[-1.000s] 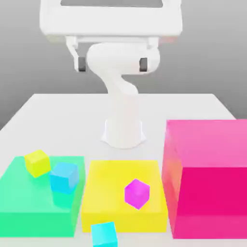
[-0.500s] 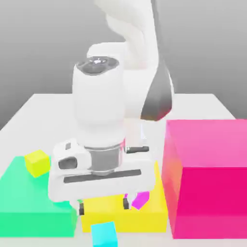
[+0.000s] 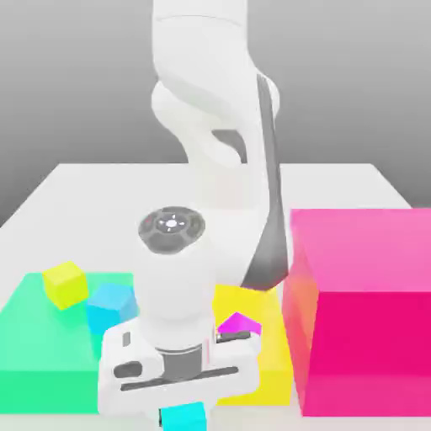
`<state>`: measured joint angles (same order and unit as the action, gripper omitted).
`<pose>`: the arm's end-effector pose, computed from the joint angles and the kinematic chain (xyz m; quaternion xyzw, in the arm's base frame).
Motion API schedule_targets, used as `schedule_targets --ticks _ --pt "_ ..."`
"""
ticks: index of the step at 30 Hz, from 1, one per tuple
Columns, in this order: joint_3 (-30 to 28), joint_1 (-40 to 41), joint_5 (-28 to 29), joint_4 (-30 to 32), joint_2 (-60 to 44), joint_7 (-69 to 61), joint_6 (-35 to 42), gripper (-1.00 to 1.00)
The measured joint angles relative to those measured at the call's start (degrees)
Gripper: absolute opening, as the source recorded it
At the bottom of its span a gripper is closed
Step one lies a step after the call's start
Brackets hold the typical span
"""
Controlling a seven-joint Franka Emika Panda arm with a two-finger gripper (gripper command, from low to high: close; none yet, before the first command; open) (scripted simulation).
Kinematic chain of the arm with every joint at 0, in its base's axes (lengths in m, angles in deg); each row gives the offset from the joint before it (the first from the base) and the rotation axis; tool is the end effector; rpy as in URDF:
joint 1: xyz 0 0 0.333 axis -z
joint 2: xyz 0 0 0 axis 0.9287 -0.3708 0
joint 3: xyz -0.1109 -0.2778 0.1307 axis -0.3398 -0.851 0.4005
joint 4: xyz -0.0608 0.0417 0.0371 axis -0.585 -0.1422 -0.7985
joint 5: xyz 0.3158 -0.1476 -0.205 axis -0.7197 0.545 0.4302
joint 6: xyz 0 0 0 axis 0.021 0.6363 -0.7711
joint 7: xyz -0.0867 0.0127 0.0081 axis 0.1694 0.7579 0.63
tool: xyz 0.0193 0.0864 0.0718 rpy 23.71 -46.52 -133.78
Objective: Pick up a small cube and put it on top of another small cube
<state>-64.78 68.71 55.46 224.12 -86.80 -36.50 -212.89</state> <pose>0.5063 -0.0454 0.1634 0.9573 -0.2890 -0.0002 0.0002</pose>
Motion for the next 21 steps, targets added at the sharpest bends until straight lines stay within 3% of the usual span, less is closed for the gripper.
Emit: schedule_targets --ticks 8,15,20,21 --pt "1.3 -2.6 4.7 6.2 16.5 -5.7 10.0 -1.0" --pt "2.3 -6.1 4.4 12.8 30.6 -17.1 17.6 -1.0" --pt "2.4 -7.0 3.7 15.7 25.5 -19.6 9.8 -1.0" --pt "2.3 -7.0 3.7 16.0 24.2 -19.6 8.2 1.0"
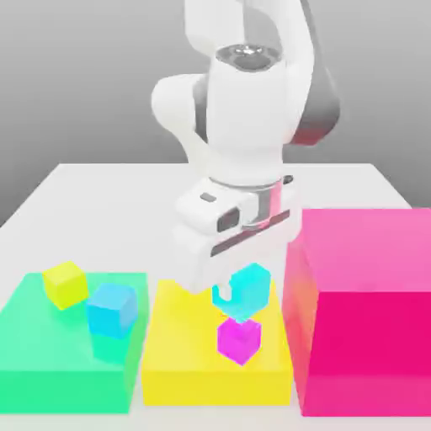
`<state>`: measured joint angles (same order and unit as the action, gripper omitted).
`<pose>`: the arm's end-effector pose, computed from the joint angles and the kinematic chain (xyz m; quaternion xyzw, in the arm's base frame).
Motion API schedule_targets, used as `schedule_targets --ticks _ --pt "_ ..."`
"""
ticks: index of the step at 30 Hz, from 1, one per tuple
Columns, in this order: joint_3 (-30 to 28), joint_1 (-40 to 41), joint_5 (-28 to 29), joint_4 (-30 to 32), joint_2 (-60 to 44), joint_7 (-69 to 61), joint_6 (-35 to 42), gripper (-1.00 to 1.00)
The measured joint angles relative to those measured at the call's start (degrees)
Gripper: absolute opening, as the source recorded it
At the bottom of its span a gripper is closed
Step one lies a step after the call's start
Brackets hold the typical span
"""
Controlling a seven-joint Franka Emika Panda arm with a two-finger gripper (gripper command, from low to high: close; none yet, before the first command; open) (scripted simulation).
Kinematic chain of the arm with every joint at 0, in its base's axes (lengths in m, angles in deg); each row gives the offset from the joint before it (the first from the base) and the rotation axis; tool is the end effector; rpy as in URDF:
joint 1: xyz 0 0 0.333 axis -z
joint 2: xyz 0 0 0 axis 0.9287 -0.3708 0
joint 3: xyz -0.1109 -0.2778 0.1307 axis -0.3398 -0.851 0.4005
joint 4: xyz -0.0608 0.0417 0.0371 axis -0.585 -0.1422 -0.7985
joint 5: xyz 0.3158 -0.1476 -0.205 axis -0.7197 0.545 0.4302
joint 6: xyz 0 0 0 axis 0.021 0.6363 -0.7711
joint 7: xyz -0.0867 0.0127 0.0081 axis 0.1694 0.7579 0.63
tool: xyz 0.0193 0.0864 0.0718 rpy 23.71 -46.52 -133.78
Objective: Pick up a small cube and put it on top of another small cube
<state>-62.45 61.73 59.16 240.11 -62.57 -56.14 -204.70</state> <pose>0.4217 0.0347 0.2533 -0.9999 0.0131 0.0007 0.0009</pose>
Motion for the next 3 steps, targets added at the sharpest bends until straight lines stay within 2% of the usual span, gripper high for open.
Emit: schedule_targets --ticks 3 --pt "0.0 0.0 0.0 0.0 0.0 0.0 0.0 1.0"
